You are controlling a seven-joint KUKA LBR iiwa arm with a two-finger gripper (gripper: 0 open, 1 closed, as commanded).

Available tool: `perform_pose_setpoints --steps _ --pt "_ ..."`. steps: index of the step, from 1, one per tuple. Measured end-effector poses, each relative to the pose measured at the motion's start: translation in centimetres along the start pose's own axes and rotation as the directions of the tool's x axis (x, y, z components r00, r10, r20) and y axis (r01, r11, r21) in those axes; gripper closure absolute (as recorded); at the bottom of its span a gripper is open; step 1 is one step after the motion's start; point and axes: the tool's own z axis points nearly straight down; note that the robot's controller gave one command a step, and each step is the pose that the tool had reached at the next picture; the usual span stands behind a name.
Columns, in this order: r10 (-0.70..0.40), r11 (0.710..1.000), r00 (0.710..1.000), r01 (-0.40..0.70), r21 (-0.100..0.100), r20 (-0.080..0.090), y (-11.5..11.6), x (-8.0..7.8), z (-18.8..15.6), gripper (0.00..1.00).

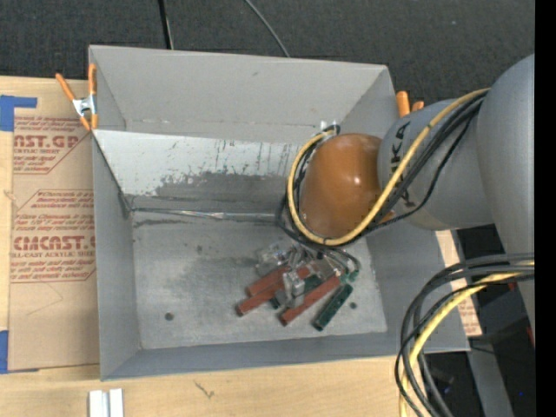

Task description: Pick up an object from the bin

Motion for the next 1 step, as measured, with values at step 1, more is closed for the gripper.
perform_pose_setpoints --steps 1 --pt "0.000 1.000 1.000 0.000 0.000 0.000 0.00 0.00 0.00 1.00"
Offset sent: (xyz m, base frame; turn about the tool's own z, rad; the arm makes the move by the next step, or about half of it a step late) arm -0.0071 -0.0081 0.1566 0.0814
